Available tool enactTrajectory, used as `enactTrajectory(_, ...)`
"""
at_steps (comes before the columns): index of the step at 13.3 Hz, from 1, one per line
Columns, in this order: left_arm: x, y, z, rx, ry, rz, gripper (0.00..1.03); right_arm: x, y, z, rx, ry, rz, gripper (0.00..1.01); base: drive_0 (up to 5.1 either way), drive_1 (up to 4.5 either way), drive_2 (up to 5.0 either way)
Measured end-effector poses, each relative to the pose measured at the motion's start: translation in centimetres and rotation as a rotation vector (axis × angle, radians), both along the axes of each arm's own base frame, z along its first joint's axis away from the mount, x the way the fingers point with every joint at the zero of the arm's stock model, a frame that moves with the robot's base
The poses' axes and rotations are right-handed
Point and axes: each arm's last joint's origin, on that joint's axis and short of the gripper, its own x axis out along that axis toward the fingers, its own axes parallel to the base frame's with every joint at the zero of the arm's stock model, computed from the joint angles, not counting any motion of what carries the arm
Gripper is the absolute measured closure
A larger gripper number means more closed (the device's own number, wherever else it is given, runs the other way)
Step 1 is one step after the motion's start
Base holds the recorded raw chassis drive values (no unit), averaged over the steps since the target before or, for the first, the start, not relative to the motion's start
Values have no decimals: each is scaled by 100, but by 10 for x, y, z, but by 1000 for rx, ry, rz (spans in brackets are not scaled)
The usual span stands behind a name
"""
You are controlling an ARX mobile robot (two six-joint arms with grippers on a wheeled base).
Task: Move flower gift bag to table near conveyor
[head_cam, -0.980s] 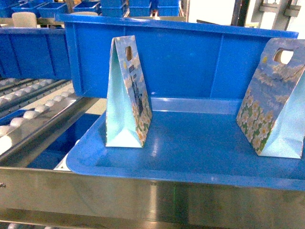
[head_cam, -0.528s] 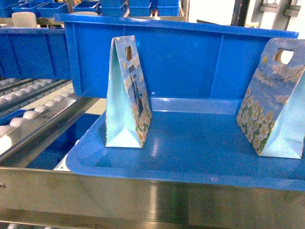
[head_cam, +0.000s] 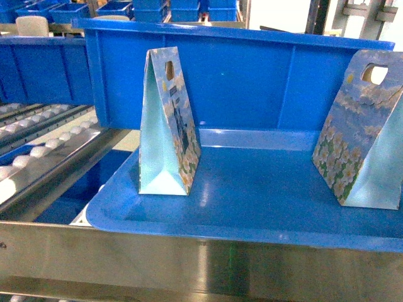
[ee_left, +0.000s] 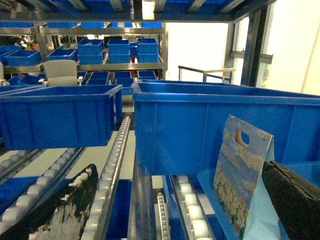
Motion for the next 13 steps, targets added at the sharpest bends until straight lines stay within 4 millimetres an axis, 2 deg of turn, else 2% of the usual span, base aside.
enactTrajectory(2, 0, 0, 0, 0, 0, 0, 5, 14, 4, 9, -3, -3, 14, 3, 0, 0, 0)
enactTrajectory(4, 0, 0, 0, 0, 0, 0, 5, 44, 7, 22, 1, 8, -3, 3, 0, 0, 0)
enactTrajectory(8, 0, 0, 0, 0, 0, 0, 5, 83, 14, 17, 42, 104, 0, 3, 0, 0, 0)
enactTrajectory(11, 0, 0, 0, 0, 0, 0, 5, 109, 17, 4, 50, 206, -12, 3, 0, 0, 0)
enactTrajectory(13, 0, 0, 0, 2, 0, 0, 5, 126, 20, 6, 50, 218, -21, 3, 0, 0, 0)
